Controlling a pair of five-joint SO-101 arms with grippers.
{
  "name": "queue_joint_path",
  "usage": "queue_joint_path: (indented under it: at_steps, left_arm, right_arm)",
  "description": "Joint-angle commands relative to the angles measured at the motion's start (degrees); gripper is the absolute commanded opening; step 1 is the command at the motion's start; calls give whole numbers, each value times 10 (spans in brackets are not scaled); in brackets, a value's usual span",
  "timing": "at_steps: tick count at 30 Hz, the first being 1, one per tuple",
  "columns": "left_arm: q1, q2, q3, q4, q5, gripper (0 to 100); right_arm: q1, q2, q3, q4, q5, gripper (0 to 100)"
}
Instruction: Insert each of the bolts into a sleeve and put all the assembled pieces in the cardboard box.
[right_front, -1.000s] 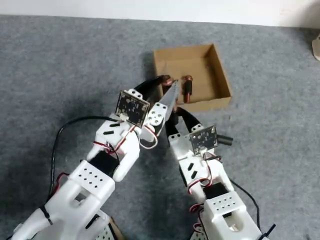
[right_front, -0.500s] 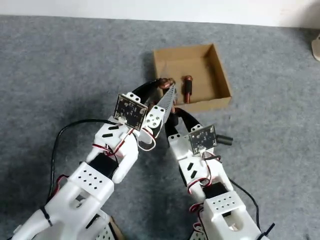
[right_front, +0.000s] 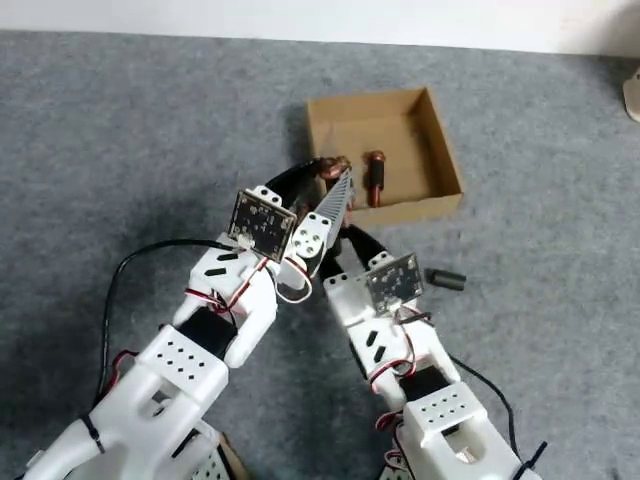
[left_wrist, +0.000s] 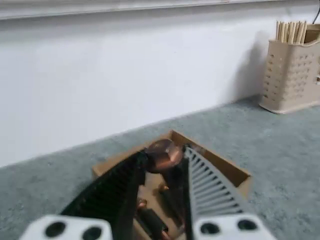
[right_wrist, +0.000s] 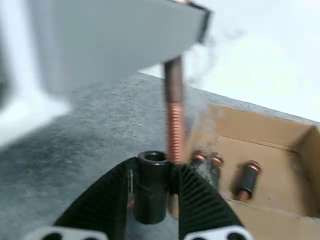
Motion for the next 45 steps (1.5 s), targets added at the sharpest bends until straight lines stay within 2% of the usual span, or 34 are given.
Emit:
queue_joint_path:
  at_steps: [1, 13, 28, 39, 45]
  left_arm:
    - [-20, -10, -1, -12, 6, 5]
    - [-27, -15, -7, -11, 7, 5]
    - [-39, -15, -32, -11, 7, 5]
    - [-39, -15, -17, -11, 7, 5]
    - [-37, -15, 1, -11, 7, 5]
  right_arm:
    - [-14, -12, 87, -47, 6, 5]
    - [26, -7, 86, -47, 6, 5]
    - [27, -11, 86, 52, 9, 5]
    - [28, -11, 86, 31, 10, 5]
    - [54, -11, 86, 24, 10, 5]
